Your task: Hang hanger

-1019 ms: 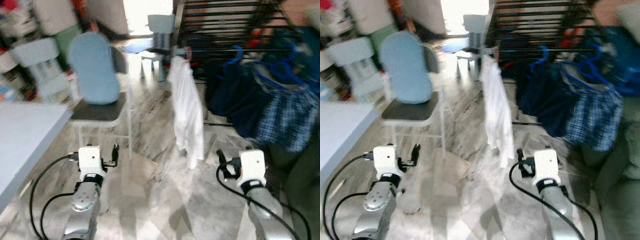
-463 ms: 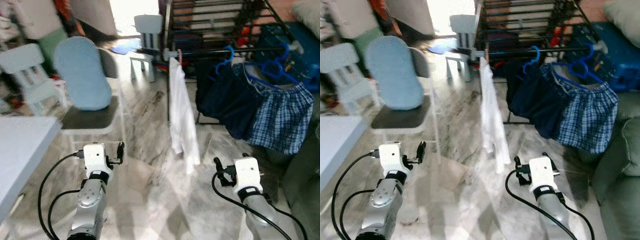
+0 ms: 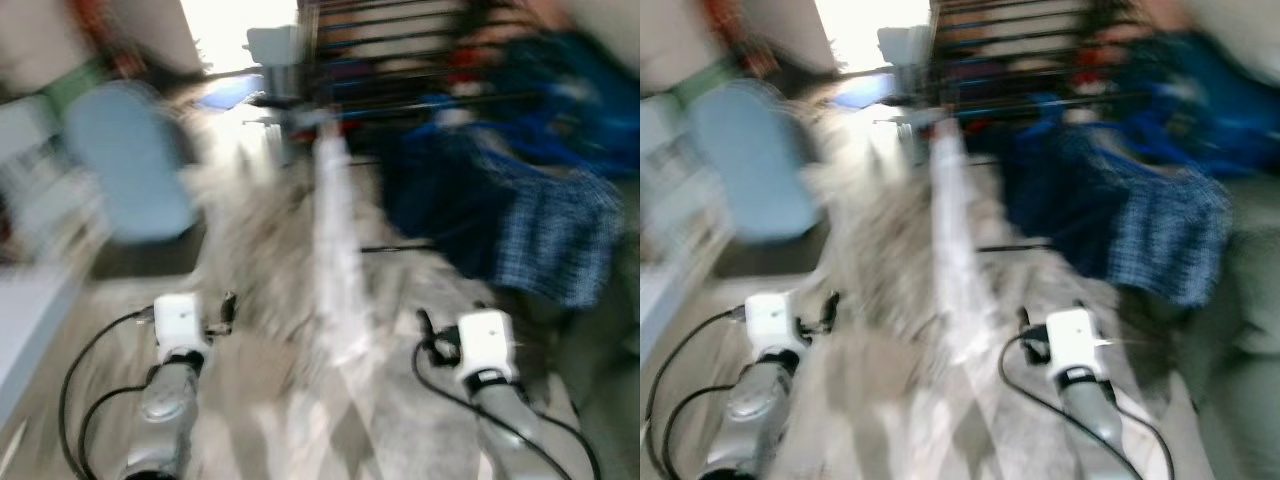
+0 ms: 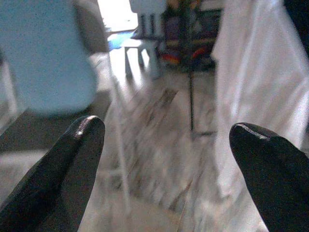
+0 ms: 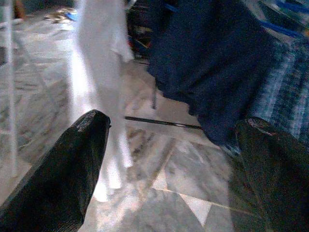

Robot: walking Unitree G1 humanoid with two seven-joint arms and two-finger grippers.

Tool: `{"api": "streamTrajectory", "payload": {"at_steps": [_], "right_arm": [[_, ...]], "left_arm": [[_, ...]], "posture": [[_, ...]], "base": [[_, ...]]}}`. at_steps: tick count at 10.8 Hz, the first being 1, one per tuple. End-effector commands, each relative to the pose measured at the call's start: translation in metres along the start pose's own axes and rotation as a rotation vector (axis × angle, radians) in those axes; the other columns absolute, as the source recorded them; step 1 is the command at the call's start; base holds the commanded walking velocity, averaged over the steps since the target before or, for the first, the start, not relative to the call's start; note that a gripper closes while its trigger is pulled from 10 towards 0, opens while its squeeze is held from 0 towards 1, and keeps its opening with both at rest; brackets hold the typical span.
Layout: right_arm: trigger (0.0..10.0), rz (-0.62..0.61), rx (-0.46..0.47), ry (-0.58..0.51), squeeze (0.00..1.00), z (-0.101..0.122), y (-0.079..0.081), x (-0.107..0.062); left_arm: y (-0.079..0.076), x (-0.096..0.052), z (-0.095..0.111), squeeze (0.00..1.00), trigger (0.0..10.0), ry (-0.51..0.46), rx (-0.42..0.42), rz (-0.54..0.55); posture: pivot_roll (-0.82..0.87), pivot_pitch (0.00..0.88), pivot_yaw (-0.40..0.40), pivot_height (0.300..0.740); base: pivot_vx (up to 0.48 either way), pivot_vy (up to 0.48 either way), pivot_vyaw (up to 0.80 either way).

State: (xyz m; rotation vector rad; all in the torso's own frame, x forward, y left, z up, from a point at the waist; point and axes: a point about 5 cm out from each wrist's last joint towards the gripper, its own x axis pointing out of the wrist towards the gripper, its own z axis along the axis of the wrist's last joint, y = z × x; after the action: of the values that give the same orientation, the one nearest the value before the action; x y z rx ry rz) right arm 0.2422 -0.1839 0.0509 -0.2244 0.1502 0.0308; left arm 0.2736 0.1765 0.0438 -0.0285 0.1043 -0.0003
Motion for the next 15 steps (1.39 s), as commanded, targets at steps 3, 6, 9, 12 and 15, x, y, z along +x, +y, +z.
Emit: {"api": "streamTrajectory", "payload": {"at_steps": [3,6,9,12,15], "right_arm": [[10.0,-0.024,0.001,-0.012,0.0,0.002,-0.005,0.004],[10.0,0.045,-0.035,0.023,0.0,-0.004,-0.009,0.002],[10.0,0.189,-0.009,-0.002,0.0,0.008,0.027,0.013],[10.0,0.241,-0.001,0.037,0.0,0.004,0.031,0.027],[10.0,0.17,0.019,0.043,0.0,-0.005,0.027,0.021]], "left_arm": [[-0.011,0.002,-0.001,0.0,10.0,0.019,0.005,-0.044],[-0.019,-0.014,-0.011,0.0,10.0,0.058,0.002,0.025],[0.027,-0.029,-0.012,0.0,10.0,0.038,0.056,0.197],[0.048,-0.041,-0.008,0.0,10.0,0.024,0.056,0.326],[0.041,-0.03,-0.003,0.0,10.0,0.026,0.094,0.229]], "posture": [[-0.22,0.0,0.132,0.74],[-0.15,0.0,0.069,0.74],[-0.08,0.0,-0.016,0.74],[0.01,0.0,-0.071,0.74],[-0.02,0.0,-0.007,0.74]], "base": [[0.305,0.0,0.0],[0.0,0.0,0.0],[0.0,0.0,0.0],[0.0,0.0,0.0],[0.0,0.0,0.0]]}}
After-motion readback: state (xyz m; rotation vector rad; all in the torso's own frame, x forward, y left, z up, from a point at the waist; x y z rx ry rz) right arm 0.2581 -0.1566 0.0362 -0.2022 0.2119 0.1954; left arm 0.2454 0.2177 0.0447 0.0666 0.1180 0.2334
